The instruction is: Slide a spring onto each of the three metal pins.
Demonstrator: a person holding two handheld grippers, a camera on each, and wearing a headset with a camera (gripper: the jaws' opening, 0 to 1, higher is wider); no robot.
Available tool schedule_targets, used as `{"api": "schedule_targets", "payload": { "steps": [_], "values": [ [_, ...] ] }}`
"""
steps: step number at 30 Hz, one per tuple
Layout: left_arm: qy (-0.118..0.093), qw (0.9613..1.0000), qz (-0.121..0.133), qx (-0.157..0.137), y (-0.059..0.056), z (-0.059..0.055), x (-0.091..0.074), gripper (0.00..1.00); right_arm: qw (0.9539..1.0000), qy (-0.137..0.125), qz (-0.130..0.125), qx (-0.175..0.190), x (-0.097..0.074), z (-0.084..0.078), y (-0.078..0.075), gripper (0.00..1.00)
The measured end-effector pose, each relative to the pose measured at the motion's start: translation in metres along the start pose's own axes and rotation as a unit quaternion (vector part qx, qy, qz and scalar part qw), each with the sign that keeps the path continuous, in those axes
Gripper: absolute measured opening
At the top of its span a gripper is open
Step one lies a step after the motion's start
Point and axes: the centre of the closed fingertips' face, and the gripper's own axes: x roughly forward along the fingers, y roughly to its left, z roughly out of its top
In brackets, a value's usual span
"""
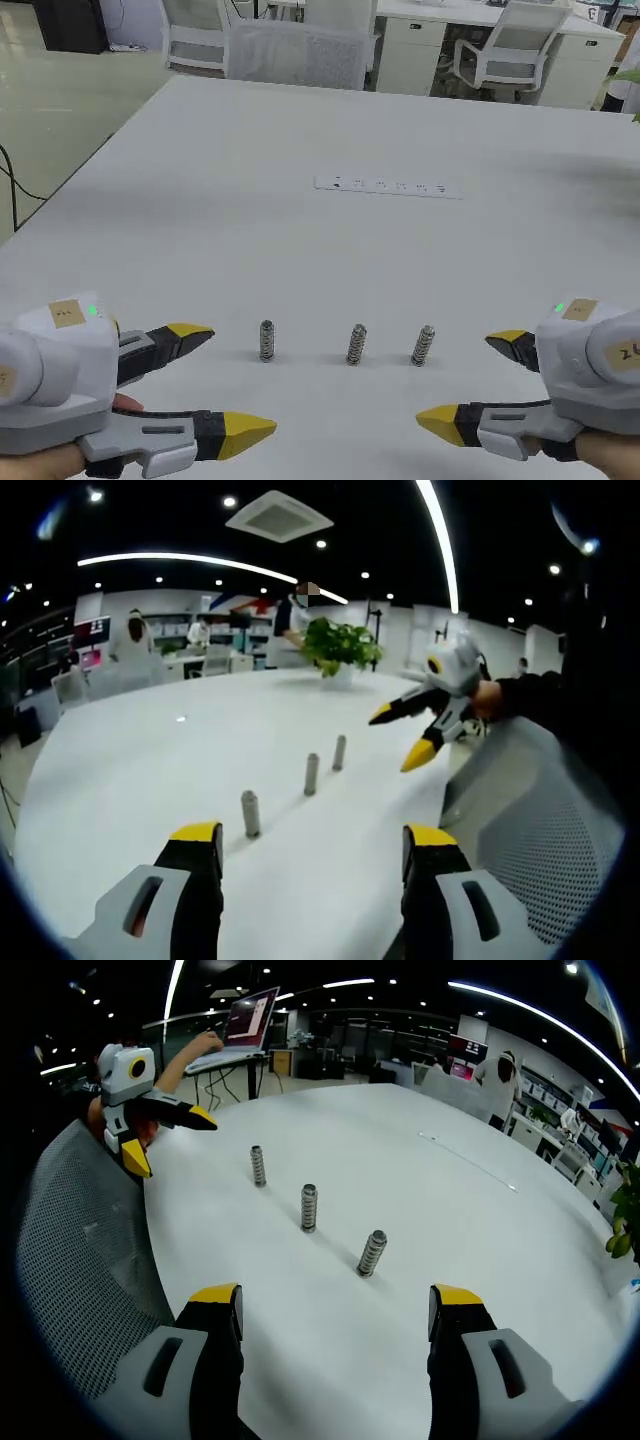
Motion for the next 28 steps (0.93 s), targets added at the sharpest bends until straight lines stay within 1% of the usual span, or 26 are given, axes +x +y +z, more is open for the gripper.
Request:
{"api": "schedule_targets", "payload": {
  "steps": [5,9,28],
  "values": [
    [-0.001,1.0000,-0.001,0.000,-0.0002,0.0000,0.0001,0.69,1.0000,-0.001,-0.004,0.002,-0.0004,0.0000,-0.0018,0.75],
    [0.000,1.0000,-0.002,0.000,-0.0012,0.0000,0.0004,0.69,1.0000,0.005,-0.004,-0.004,0.0003,-0.0017,-0.0010,0.75],
    [-0.002,1.0000,0.000,-0.003,-0.0003,0.0003,-0.0003,0.69,0.9999,0.013,-0.002,-0.005,0.0016,-0.0056,-0.0002,0.75]
  ]
}}
